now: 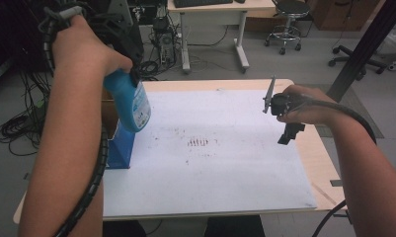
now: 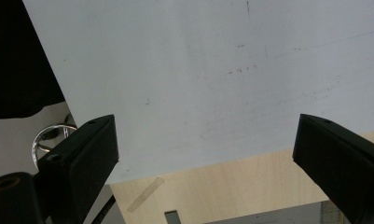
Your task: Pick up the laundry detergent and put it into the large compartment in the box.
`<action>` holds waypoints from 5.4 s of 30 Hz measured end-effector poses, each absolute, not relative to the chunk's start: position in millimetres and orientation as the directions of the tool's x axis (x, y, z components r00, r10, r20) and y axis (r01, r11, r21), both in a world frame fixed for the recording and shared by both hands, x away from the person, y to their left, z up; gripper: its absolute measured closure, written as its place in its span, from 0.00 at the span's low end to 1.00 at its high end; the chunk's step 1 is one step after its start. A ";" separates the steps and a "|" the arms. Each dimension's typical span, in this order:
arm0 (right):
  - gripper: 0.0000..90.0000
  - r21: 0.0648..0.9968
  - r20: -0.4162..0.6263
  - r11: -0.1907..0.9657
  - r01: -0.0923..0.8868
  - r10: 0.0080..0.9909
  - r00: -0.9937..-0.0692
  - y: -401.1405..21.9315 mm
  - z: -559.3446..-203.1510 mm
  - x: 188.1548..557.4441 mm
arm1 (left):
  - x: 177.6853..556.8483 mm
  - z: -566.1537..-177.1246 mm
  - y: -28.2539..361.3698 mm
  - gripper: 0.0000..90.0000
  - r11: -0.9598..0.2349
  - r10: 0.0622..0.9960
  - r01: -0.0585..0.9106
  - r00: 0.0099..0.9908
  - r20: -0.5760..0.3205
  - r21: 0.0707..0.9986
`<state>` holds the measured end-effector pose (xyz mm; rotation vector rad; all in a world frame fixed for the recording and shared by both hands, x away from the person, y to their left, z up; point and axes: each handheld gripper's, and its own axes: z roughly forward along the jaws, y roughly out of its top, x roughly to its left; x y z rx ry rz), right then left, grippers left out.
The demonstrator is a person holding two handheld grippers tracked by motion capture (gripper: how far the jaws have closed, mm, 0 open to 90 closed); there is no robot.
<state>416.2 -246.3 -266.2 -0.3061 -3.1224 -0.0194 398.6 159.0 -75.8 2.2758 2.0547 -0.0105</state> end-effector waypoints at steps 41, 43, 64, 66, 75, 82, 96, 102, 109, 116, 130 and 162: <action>0.07 -0.012 0.003 0.983 0.184 0.184 -0.983 -230.9 -254.3 417.2 | 437.0 -103.9 250.9 0.41 0.081 0.996 0.996 -0.080 -0.034 0.040; 0.07 -0.013 0.002 0.983 0.182 0.182 -0.983 -229.6 -255.2 417.4 | 436.9 -107.2 253.7 0.41 0.088 0.996 0.995 -0.087 -0.032 0.043; 0.07 -0.016 0.005 0.984 0.180 0.180 -0.984 -226.1 -259.1 418.3 | 436.8 -157.9 269.6 0.41 0.090 0.995 0.996 -0.089 -0.055 0.028; 0.07 -0.016 0.004 0.985 0.174 0.174 -0.985 -225.8 -259.5 418.6 | 437.3 -166.9 269.5 0.41 0.088 0.994 0.996 -0.086 -0.062 0.022; 0.08 -0.018 0.004 0.984 0.179 0.179 -0.984 -227.3 -259.2 417.6 | 438.3 -189.5 269.7 0.41 0.091 0.994 0.996 -0.091 -0.059 0.005; 0.07 -0.017 0.004 0.984 0.177 0.177 -0.984 -228.1 -259.3 418.4 | 439.9 -205.2 268.1 0.41 0.083 0.995 0.997 -0.083 -0.061 -0.003; 0.08 -0.024 0.007 0.985 0.172 0.172 -0.985 -225.5 -261.5 418.9 | 441.9 -237.5 265.5 0.41 0.078 0.995 0.997 -0.079 -0.066 -0.018; 0.07 -0.024 0.010 0.984 0.176 0.176 -0.984 -225.5 -262.8 418.7 | 442.5 -247.0 264.0 0.41 0.075 0.995 0.997 -0.076 -0.065 -0.018; 0.07 -0.029 0.010 0.985 0.172 0.172 -0.985 -224.4 -263.9 418.8 | 441.9 -256.4 263.1 0.41 0.069 0.996 0.997 -0.070 -0.053 -0.021; 0.08 -0.025 0.010 0.985 0.173 0.174 -0.985 -224.4 -264.0 418.7 | 441.5 -264.2 260.8 0.41 0.062 0.997 0.998 -0.062 -0.043 -0.013; 0.08 -0.022 0.014 0.985 0.170 0.171 -0.985 -223.8 -266.4 419.6 | 440.7 -281.6 261.8 0.41 0.056 0.998 0.998 -0.057 -0.037 -0.032; 0.08 -0.014 0.014 0.982 0.188 0.189 -0.982 -231.2 -266.3 416.1 | 440.2 -284.9 256.8 0.39 0.060 0.998 0.998 -0.060 -0.017 -0.028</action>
